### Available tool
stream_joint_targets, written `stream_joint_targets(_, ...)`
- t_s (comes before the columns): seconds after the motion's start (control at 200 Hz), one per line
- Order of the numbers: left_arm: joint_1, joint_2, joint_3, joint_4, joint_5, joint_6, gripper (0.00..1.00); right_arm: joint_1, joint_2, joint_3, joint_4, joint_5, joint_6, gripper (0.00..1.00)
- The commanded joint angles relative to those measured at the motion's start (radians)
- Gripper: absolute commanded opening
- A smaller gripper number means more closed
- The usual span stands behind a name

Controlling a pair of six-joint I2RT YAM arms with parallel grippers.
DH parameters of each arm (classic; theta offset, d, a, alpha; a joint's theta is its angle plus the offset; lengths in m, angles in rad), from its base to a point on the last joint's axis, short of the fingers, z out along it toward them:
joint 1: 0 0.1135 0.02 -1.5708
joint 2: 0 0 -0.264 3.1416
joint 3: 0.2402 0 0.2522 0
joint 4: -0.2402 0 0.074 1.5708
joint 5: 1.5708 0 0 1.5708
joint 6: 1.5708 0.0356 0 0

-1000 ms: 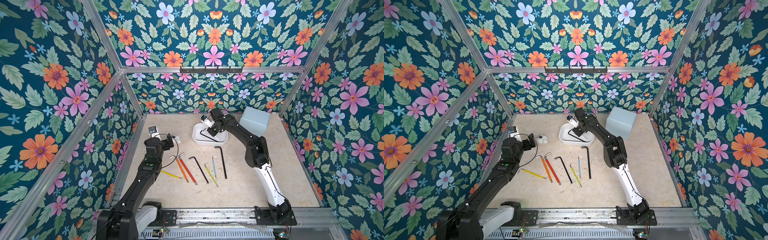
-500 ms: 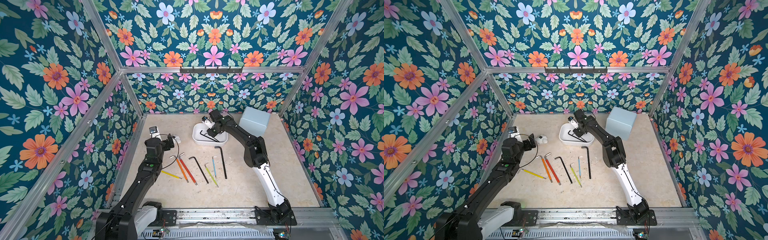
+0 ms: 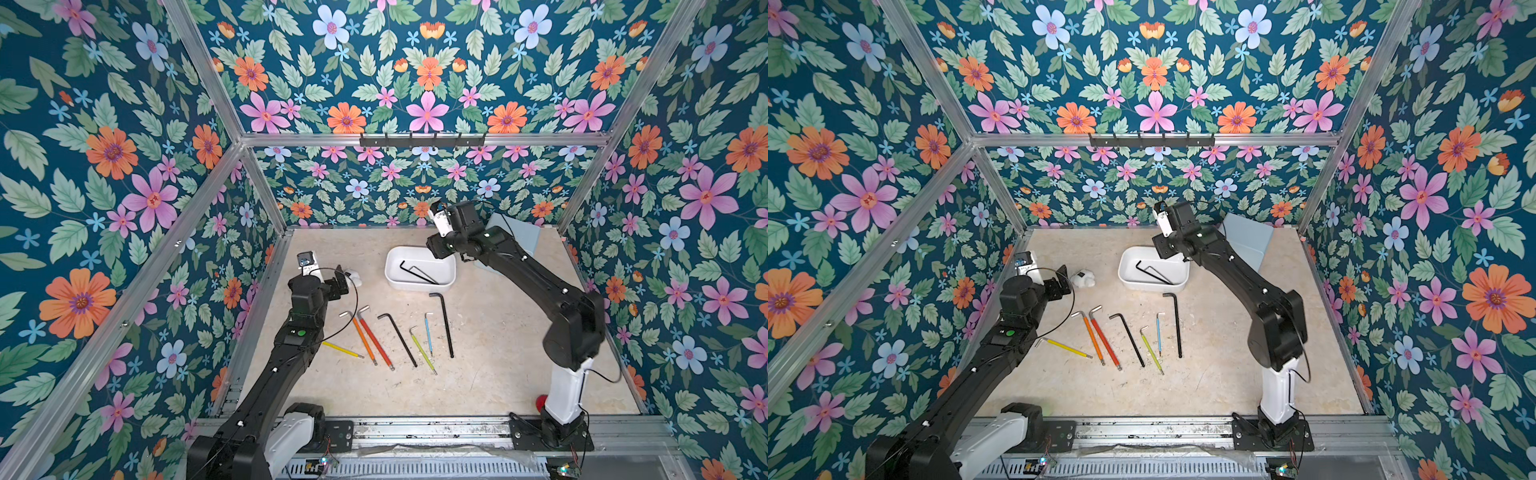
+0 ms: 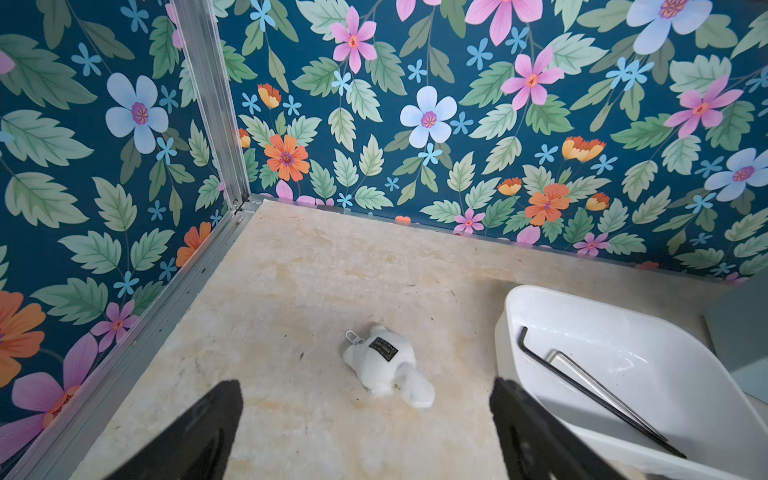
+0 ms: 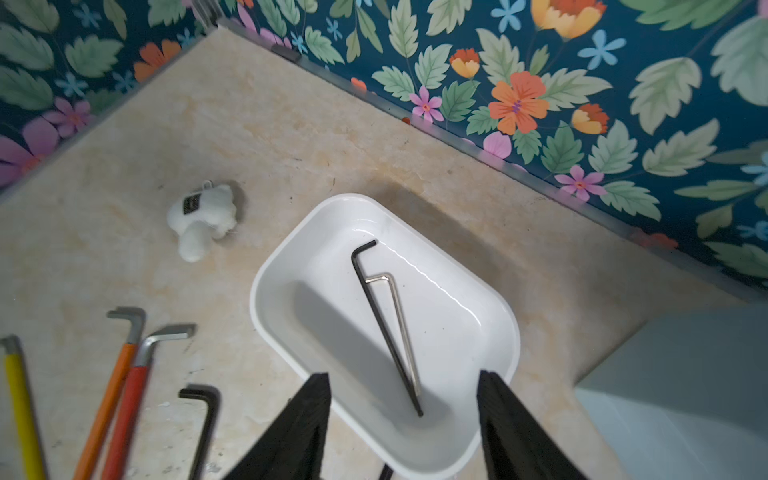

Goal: Put the hex key on the desktop into the storage box
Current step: Place the Allen key in the storage box, then pick up the Allen key from the center of the board.

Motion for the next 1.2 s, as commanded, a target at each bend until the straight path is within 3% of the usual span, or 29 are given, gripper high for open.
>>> stream_joint_targets(0.0,-0.002,0.002,0.009,-0.011,-0.004,-0.004,0.99,0.001,-0.104,-0.134,0.021,0.06,0.183,0.61)
stream_joint_targets(0.265,-0.008,0.009,0.009,-0.01,-0.002,-0.009,0.99,0.001,-0.351,-0.547,-0.067,0.072,0.457,0.63)
stream_joint_targets(0.41,-0.009,0.015,0.015,-0.013,0.008,-0.017,0.99,0.001,-0.37,-0.66,-0.049,0.063,0.493,0.63)
stream_joint_targets(0.71,-0.009,-0.005,0.005,-0.036,-0.002,-0.029,0.99,0.034,-0.24,-0.672,-0.032,0.065,0.522,0.61)
stream_joint_targets(1.19,-0.009,0.001,0.008,-0.046,-0.008,-0.022,0.99,0.113,0.039,-0.505,-0.061,0.097,0.534,0.6)
